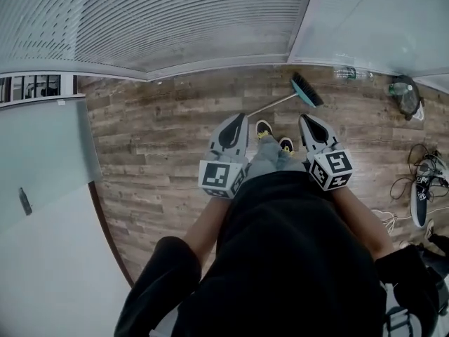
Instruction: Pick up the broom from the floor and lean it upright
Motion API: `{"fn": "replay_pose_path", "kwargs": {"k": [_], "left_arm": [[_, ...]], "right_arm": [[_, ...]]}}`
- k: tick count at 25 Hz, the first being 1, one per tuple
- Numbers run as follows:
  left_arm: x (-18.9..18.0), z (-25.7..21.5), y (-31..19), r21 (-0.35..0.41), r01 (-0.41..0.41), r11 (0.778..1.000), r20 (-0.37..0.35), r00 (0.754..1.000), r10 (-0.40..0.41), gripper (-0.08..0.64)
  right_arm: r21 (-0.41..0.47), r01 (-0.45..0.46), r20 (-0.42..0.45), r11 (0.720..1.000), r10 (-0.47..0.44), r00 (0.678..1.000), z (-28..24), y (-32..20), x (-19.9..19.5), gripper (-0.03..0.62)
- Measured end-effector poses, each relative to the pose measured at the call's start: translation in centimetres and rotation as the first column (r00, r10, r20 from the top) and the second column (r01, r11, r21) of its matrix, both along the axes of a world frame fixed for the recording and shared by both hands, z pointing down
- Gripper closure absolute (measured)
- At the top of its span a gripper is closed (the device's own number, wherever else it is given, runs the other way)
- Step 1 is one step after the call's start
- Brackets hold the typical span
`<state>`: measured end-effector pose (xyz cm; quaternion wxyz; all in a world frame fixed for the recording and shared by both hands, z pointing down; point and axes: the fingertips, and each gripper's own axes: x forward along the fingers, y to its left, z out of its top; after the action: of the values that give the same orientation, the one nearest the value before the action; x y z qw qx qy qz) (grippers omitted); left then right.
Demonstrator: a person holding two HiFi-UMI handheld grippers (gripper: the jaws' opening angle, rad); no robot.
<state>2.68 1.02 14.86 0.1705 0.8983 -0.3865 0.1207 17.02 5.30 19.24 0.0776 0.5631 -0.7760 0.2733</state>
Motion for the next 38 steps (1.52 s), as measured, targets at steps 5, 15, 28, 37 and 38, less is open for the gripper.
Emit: {"fn": "replay_pose_path", "kwargs": {"k": [5, 15, 28, 37, 38], "left_arm": [[-4.4, 2.8, -3.7, -0.021, 0.081, 0.996, -0.016, 0.997, -0.081, 0.538], [-12.3, 10.4, -4.3, -0.199, 0.292, 0.936, -0.018, 0.953, -0.301, 0.538], [-20.0, 32.9, -1.4, -0.441, 0.482, 0.757, 0.104, 0.865, -0.490, 0.538], [-24.0, 49.9, -1.3, -0.548, 0.600, 0.582, 0.151, 0.756, -0.637, 0.529], [-24.1, 51.4, -1.0, -0.558, 0.602, 0.571, 0.164, 0.755, -0.635, 0.511]], "right_arm": [[-0.008, 0.103, -0.068, 0.995, -0.103, 0.992, 1.0, -4.1, -2.6, 0.578], [-0.153, 0.499, -0.214, 0.853, -0.522, 0.826, 7.2, -8.5, -9.7, 0.578], [-0.484, 0.759, -0.199, 0.436, -0.899, 0.389, 31.4, -9.5, -17.9, 0.531], [-0.630, 0.717, -0.211, 0.298, -0.954, 0.211, 47.7, -8.5, -18.9, 0.476], [-0.637, 0.716, -0.219, 0.287, -0.957, 0.189, 49.0, -8.4, -19.0, 0.474]]}}
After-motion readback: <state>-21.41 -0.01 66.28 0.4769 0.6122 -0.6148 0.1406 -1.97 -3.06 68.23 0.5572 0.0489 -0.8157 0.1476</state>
